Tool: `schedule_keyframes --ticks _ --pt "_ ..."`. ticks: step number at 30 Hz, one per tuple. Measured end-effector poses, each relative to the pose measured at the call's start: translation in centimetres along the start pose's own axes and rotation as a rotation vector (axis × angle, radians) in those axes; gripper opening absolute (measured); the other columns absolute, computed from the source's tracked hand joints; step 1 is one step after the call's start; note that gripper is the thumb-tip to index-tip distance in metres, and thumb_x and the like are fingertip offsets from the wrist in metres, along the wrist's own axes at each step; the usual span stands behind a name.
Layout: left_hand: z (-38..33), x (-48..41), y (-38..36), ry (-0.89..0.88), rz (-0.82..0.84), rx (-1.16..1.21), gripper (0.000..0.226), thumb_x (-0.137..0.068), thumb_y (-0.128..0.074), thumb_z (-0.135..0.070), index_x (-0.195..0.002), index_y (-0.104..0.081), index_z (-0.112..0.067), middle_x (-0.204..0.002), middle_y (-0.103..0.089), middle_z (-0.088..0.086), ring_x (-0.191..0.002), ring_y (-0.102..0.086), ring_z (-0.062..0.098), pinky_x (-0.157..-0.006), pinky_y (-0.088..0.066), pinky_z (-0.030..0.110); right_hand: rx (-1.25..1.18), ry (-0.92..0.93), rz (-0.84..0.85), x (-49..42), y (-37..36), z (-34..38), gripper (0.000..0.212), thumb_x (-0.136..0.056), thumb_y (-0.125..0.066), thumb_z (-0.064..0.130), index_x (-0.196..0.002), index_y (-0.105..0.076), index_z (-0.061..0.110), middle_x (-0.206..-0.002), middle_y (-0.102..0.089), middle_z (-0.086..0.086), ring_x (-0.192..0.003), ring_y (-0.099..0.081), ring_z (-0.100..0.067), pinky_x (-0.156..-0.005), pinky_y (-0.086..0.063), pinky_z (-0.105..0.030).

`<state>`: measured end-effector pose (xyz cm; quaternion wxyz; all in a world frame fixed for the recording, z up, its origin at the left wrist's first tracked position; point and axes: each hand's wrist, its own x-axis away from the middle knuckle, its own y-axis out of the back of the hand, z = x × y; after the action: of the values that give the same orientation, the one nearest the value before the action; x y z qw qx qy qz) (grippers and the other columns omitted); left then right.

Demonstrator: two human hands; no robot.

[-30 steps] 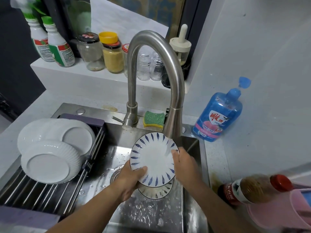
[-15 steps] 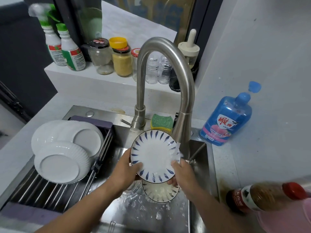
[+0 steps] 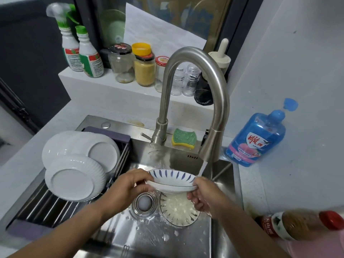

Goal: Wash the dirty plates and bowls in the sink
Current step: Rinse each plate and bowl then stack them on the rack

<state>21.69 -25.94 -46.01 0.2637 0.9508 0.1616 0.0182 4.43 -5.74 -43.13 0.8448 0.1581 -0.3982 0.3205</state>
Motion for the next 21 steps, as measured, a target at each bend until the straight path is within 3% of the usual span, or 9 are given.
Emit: schedule_keyframes --ticks 4,6,8,13,15,17,21 --pt "-0.7 -0.3 2.9 0.155 0.032 0.293 0.012 -0.083 -0.078 -0.018 -0.093 -0.078 -0.025 -0.081 -0.069 -0.003 -0.075 -0.061 0.005 -0.069 -0.046 0.020 -0.093 0.135 0.096 0.7 -1.6 -0.5 0.040 -0.109 -0.036 0.041 -0.123 -0.056 0.009 -0.070 -0.066 -0.011 -0.057 -0.056 -0.017 -0.050 -0.043 -0.027" --pt "-0.4 0.0 4.6 0.206 0.040 0.375 0.015 -0.085 -0.076 -0.015 -0.099 -0.078 -0.017 -0.084 -0.070 0.009 -0.077 -0.063 0.014 -0.070 -0.049 0.026 -0.032 0.239 0.109 0.7 -2.9 -1.1 0.035 -0.107 -0.038 0.029 -0.136 -0.055 0.017 -0.072 -0.064 -0.010 -0.060 -0.056 -0.017 -0.053 -0.046 -0.029" --pt "-0.1 0.2 5.8 0.230 0.033 0.408 0.016 -0.086 -0.075 -0.014 -0.102 -0.078 -0.016 -0.088 -0.070 0.016 -0.082 -0.065 0.018 -0.074 -0.051 0.028 0.098 0.352 0.070 0.4 -3.5 -1.7 0.043 -0.103 -0.047 0.019 -0.145 -0.050 0.028 -0.069 -0.060 -0.001 -0.060 -0.052 -0.013 -0.054 -0.046 -0.028" --pt "-0.7 0.9 8.6 0.295 -0.096 0.492 0.015 -0.084 -0.073 -0.008 -0.097 -0.079 -0.013 -0.091 -0.077 0.005 -0.087 -0.071 0.015 -0.076 -0.055 0.021 0.162 0.605 0.007 1.1 -6.5 -0.4 0.046 -0.093 -0.074 0.027 -0.137 -0.059 0.031 -0.073 -0.068 0.019 -0.062 -0.059 0.004 -0.058 -0.044 -0.012" --pt "-1.1 1.0 9.7 0.301 -0.152 0.465 0.017 -0.087 -0.072 -0.005 -0.102 -0.077 -0.011 -0.093 -0.078 0.002 -0.089 -0.072 0.012 -0.076 -0.054 0.017 0.156 0.650 -0.043 0.6 -7.6 0.5 0.046 -0.086 -0.080 0.036 -0.129 -0.065 0.033 -0.077 -0.065 0.016 -0.069 -0.058 0.001 -0.063 -0.047 -0.015" --pt "-1.4 1.3 10.9 0.298 -0.210 0.427 0.019 -0.089 -0.072 -0.004 -0.106 -0.076 -0.012 -0.096 -0.079 -0.002 -0.088 -0.072 0.007 -0.076 -0.053 0.013 0.211 0.651 -0.112 0.0 -8.6 1.2 0.056 -0.077 -0.084 0.049 -0.128 -0.067 0.035 -0.096 -0.056 0.000 -0.076 -0.057 -0.007 -0.071 -0.053 -0.025" --pt "-1.3 2.3 13.5 0.294 -0.301 0.357 0.019 -0.089 -0.073 -0.006 -0.104 -0.076 -0.018 -0.095 -0.079 -0.004 -0.086 -0.072 0.004 -0.074 -0.052 0.011 0.119 0.666 -0.072 -0.3 -11.5 2.4 0.051 -0.075 -0.087 0.035 -0.122 -0.067 0.027 -0.119 -0.052 -0.001 -0.084 -0.070 -0.013 -0.071 -0.059 -0.023"
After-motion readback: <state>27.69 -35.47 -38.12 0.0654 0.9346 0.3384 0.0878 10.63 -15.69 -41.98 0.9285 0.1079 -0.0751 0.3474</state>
